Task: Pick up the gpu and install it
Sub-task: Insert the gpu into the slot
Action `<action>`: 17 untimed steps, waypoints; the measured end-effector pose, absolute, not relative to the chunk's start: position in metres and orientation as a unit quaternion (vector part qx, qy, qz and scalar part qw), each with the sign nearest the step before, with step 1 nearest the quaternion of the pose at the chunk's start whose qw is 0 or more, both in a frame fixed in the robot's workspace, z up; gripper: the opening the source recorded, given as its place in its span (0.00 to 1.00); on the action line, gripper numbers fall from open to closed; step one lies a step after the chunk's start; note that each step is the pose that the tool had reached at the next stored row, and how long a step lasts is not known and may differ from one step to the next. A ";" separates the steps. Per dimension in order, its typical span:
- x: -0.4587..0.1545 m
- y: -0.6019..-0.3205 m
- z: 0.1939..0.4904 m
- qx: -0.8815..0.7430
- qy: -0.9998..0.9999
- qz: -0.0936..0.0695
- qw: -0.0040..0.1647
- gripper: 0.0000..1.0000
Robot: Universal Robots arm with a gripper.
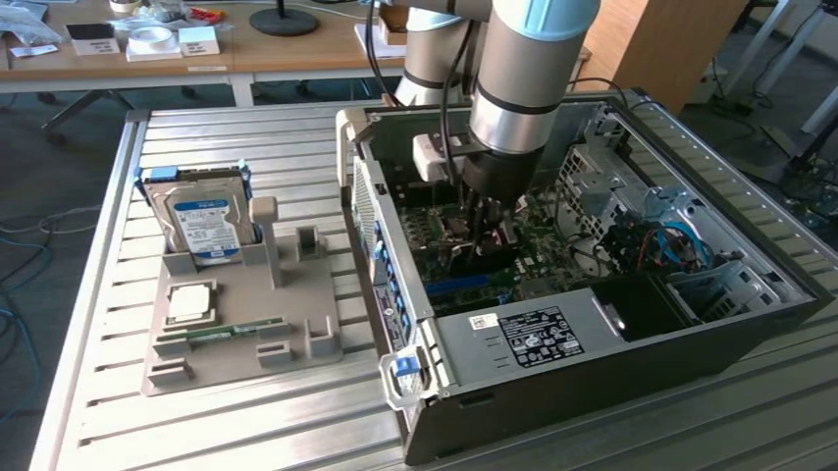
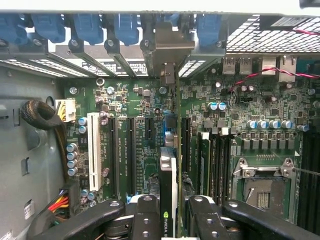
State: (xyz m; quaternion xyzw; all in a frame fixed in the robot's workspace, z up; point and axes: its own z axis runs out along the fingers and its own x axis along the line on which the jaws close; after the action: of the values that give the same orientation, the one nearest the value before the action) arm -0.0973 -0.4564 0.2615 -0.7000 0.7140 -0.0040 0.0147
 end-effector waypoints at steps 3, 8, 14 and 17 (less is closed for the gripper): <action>-0.097 -0.456 0.261 -0.700 0.714 -0.004 0.015 0.27; -0.097 -0.456 0.262 -0.701 0.713 -0.004 0.015 0.27; -0.097 -0.456 0.262 -0.703 0.711 -0.004 0.015 0.27; -0.096 -0.456 0.262 -0.703 0.711 -0.004 0.015 0.27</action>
State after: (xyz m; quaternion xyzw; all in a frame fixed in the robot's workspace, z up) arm -0.0963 -0.4564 0.2616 -0.7030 0.7111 -0.0044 0.0146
